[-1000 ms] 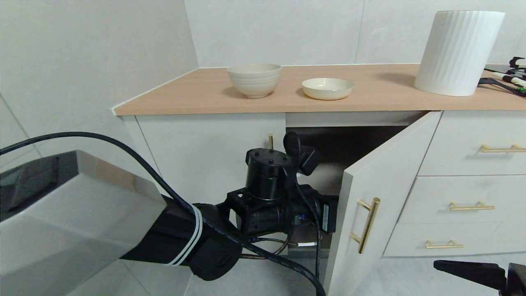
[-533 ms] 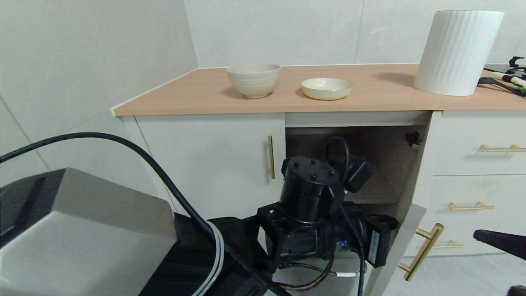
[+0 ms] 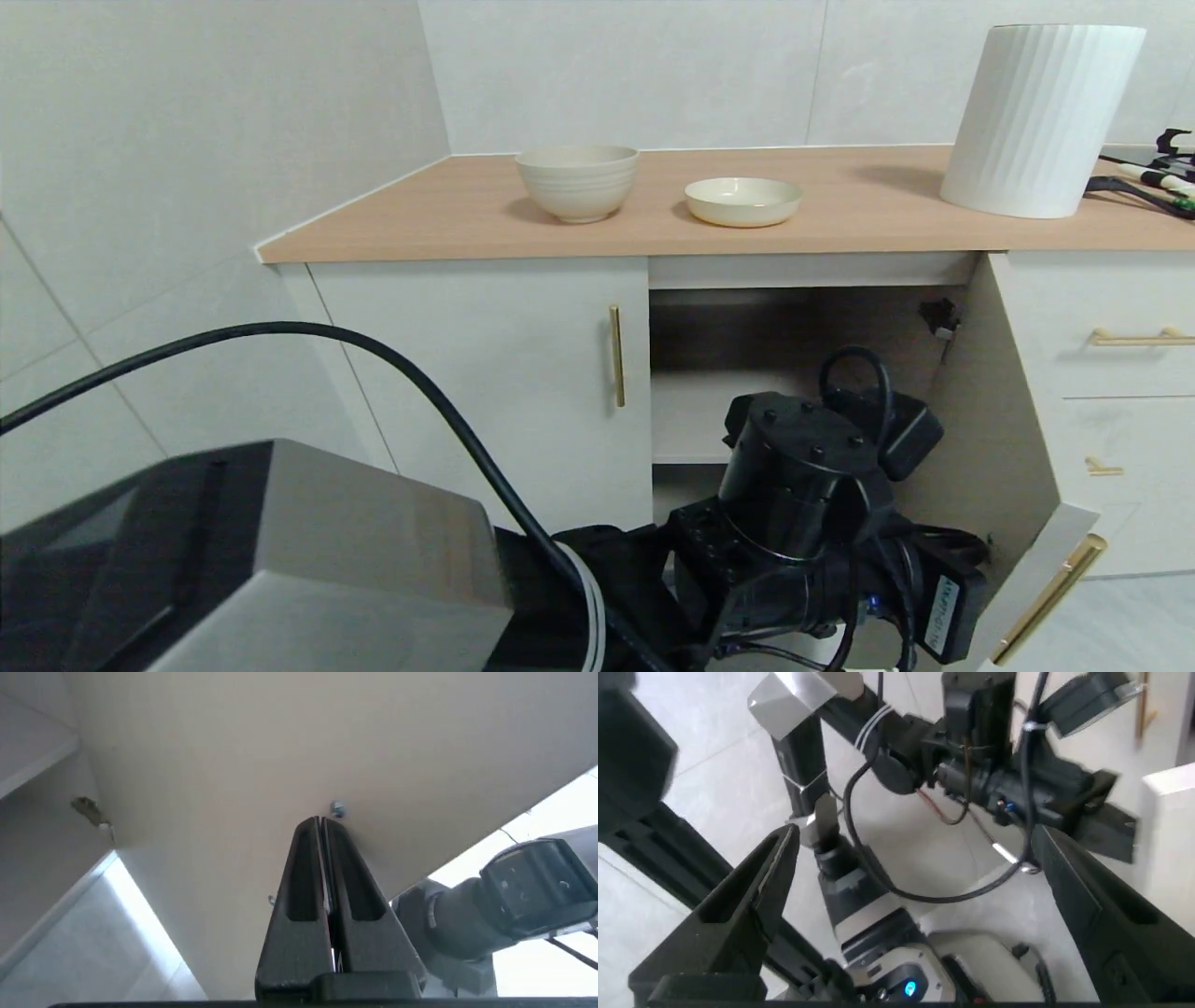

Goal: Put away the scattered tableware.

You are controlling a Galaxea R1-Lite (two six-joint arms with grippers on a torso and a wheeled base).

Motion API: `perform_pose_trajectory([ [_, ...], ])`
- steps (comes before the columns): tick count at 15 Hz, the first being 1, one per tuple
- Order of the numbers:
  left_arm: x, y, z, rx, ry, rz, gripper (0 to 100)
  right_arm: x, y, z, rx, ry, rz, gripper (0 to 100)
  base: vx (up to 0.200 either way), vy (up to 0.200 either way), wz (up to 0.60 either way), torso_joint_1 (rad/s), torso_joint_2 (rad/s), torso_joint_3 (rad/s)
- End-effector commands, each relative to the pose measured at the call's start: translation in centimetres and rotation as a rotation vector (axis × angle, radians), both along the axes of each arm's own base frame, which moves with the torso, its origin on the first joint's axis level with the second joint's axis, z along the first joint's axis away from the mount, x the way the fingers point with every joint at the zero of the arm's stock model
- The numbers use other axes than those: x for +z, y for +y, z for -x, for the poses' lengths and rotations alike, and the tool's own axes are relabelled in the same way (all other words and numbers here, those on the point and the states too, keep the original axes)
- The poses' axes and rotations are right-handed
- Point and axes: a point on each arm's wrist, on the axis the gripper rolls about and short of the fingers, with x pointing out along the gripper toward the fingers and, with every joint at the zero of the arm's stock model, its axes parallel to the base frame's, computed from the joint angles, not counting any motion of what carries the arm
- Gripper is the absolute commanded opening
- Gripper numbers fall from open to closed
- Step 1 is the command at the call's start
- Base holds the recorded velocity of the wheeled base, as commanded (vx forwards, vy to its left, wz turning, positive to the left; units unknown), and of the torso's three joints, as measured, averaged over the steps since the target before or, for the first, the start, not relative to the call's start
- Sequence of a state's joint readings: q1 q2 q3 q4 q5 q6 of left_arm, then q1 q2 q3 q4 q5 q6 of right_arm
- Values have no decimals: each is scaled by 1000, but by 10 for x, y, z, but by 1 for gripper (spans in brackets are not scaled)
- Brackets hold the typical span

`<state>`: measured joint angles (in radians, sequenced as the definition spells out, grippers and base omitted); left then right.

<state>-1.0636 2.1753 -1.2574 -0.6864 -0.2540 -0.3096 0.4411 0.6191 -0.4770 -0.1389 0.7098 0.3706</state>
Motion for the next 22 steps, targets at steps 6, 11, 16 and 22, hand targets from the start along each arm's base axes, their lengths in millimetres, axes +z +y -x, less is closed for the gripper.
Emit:
perform_pose_trajectory([
  [6,13,-56,27,-108,-26,51,0,-14,9,-21,-26,115,58,100,0,0,0,0,0,0],
  [11,54,12,14,108,-30,48,0,-19,16,-36,-43,186,94,100,0,0,0,0,0,0],
  [16,50,160,-42,467,-35,19,0,-30,56,-129,-128,270,178,100,0,0,0,0,0,0],
  [22,54,275,-50,771,-126,-40,0,-38,95,-233,-310,196,320,100,0,0,0,0,0,0],
])
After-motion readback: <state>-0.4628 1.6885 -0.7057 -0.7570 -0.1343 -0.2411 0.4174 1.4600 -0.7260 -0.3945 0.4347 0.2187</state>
